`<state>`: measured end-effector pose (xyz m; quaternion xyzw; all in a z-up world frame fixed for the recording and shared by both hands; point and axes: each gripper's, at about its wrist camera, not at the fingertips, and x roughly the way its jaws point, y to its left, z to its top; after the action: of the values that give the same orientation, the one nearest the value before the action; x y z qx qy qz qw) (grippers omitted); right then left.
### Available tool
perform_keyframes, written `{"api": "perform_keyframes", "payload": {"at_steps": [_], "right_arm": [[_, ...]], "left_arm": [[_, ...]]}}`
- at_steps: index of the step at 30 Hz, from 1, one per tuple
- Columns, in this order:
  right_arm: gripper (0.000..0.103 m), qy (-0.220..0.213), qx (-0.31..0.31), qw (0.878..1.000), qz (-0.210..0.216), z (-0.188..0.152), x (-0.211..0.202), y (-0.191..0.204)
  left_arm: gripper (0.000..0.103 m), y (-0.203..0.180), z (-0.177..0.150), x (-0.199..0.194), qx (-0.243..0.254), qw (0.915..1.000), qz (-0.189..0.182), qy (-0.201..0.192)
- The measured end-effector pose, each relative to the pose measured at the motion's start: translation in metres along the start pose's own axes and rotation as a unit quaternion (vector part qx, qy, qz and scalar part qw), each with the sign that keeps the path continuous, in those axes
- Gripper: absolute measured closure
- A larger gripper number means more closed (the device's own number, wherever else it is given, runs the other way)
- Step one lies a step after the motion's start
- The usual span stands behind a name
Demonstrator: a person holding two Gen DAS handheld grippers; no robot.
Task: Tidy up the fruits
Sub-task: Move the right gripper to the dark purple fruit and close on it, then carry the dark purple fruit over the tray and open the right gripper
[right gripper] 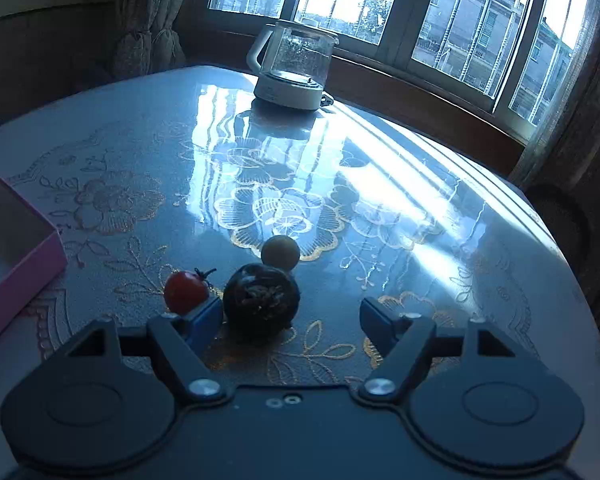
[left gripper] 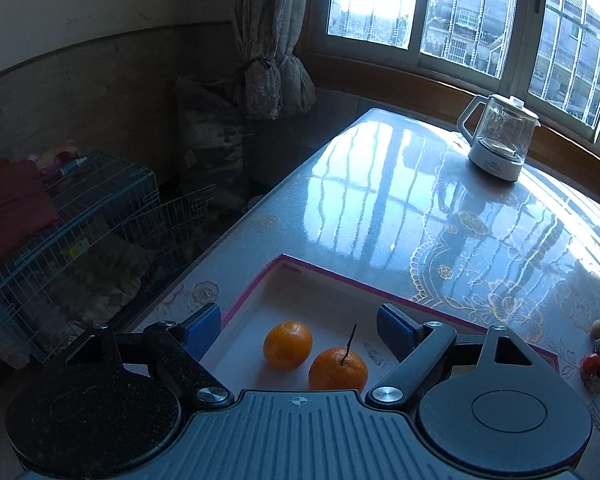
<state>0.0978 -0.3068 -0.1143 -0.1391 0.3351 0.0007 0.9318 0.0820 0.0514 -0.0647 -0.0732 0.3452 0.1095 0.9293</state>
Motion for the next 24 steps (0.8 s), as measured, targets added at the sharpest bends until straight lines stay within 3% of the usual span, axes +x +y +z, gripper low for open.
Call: {"api": "perform_keyframes", "payload": {"at_steps": [8,11,14,24], "right_arm": [[0.04,0.002,0.041,0.998,0.043,0.004,0.017,-0.008],[0.055,0.002,0.066,0.996,0.063,0.005,0.02,-0.01],[0.06,0.005,0.093,0.993,0.073,0.005,0.021,-0.016],[0.062,-0.002,0.139,0.988,0.065,0.001,0.002,-0.015]], "left_arm": [[0.018,0.0,0.001,0.002,-0.001,1.0,0.009,0.004],[0.018,0.0,0.0,0.002,-0.002,0.9999,0.01,0.004],[0.018,0.0,0.0,0.0,-0.001,0.9999,0.01,0.002],[0.018,0.01,0.005,-0.006,-0.002,0.9999,0.008,-0.012]]}}
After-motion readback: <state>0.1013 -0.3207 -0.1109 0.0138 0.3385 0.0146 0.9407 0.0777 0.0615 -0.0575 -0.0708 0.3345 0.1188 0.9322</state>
